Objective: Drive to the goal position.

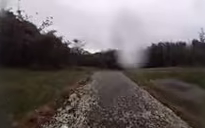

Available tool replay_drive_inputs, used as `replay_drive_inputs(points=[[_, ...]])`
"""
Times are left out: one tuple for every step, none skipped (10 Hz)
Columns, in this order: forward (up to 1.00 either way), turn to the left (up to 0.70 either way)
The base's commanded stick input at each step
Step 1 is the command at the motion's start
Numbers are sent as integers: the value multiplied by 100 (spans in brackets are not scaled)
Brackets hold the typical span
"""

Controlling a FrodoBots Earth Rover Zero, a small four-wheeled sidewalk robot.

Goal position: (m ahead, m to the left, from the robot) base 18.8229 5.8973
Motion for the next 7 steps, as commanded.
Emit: replay_drive_inputs(points=[[70,0],[70,0],[70,0],[70,0],[70,0],[70,0],[70,-17]])
